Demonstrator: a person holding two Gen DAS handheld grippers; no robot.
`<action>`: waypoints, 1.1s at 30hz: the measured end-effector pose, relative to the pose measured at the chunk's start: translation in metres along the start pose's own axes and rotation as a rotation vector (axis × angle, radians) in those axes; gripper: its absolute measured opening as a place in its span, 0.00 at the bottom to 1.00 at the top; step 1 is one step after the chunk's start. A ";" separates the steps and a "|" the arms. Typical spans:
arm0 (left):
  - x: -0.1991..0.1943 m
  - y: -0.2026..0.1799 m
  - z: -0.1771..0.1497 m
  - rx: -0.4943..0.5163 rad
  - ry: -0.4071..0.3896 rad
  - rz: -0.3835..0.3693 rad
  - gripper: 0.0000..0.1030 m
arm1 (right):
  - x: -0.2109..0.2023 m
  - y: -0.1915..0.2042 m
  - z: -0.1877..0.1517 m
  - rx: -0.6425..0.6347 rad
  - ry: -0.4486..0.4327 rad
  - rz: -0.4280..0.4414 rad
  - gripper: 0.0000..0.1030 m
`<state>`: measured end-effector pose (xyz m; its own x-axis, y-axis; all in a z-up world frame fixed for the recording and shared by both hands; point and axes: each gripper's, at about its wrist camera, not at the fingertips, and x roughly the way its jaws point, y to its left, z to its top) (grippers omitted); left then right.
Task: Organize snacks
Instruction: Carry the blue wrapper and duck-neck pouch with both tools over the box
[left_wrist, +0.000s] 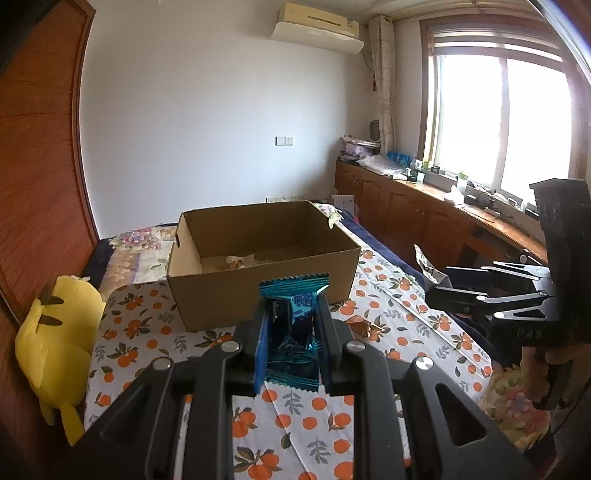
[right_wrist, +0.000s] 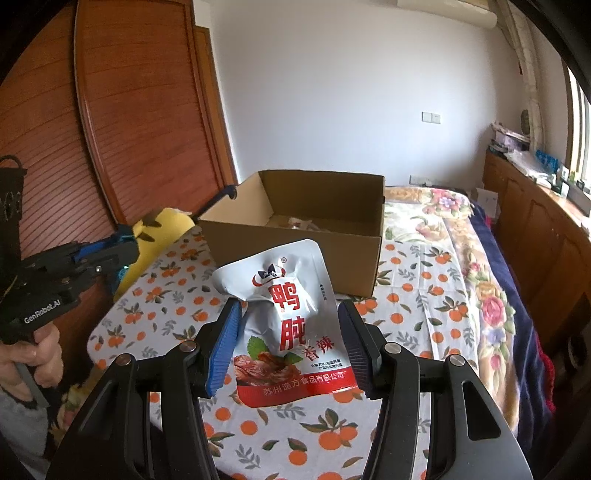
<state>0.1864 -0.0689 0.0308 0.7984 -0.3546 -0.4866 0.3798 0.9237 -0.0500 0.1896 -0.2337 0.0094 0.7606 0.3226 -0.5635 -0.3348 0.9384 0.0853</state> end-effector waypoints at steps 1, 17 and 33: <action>0.002 0.000 0.001 0.002 -0.002 -0.001 0.20 | 0.001 0.000 0.001 -0.004 -0.005 -0.002 0.53; 0.072 0.033 0.036 -0.012 -0.057 -0.030 0.20 | 0.044 -0.006 0.045 -0.075 -0.037 -0.025 0.53; 0.163 0.096 0.060 -0.053 -0.063 -0.037 0.20 | 0.125 0.002 0.088 -0.212 -0.052 -0.071 0.54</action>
<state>0.3815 -0.0464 -0.0010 0.8128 -0.3953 -0.4279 0.3853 0.9157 -0.1140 0.3336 -0.1805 0.0114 0.8122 0.2673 -0.5185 -0.3844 0.9138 -0.1311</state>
